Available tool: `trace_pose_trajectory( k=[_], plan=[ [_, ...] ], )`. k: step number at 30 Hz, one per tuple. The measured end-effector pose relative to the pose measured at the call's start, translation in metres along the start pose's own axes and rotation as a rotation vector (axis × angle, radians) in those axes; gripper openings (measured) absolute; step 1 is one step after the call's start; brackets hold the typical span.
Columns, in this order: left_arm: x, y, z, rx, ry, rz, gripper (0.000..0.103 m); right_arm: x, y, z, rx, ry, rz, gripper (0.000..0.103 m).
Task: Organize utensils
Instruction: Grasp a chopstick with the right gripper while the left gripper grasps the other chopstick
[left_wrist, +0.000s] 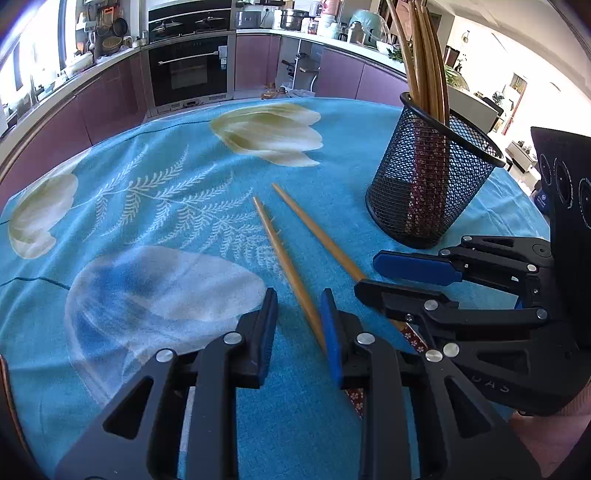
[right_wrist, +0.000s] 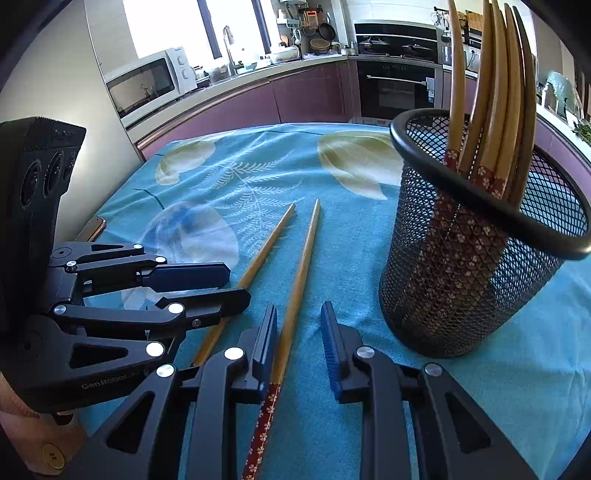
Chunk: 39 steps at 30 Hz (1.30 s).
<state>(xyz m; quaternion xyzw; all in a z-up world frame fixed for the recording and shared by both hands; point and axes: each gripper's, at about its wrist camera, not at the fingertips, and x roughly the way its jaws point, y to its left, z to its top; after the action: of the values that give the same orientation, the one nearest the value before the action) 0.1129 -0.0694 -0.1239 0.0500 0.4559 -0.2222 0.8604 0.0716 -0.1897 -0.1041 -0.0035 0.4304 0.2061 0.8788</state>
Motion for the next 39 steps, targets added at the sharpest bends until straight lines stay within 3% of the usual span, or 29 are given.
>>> trace_pose_trajectory(
  k=[3,8,21,39],
  plan=[
    [0.000,0.002,0.000,-0.015,0.002,-0.007,0.014,0.000,-0.005,0.000,0.028,0.001,0.012,0.009],
    [-0.002,0.003,-0.002,-0.039,-0.009,-0.003,0.009,-0.002,-0.009,-0.002,0.068,-0.003,0.037,0.006],
    [-0.020,0.004,-0.005,-0.054,-0.051,0.000,0.007,-0.022,-0.013,-0.005,0.091,-0.046,0.093,0.006],
    [-0.067,-0.002,-0.001,-0.036,-0.161,-0.058,0.007,-0.057,-0.008,-0.002,0.075,-0.146,0.139,0.006]
  ],
)
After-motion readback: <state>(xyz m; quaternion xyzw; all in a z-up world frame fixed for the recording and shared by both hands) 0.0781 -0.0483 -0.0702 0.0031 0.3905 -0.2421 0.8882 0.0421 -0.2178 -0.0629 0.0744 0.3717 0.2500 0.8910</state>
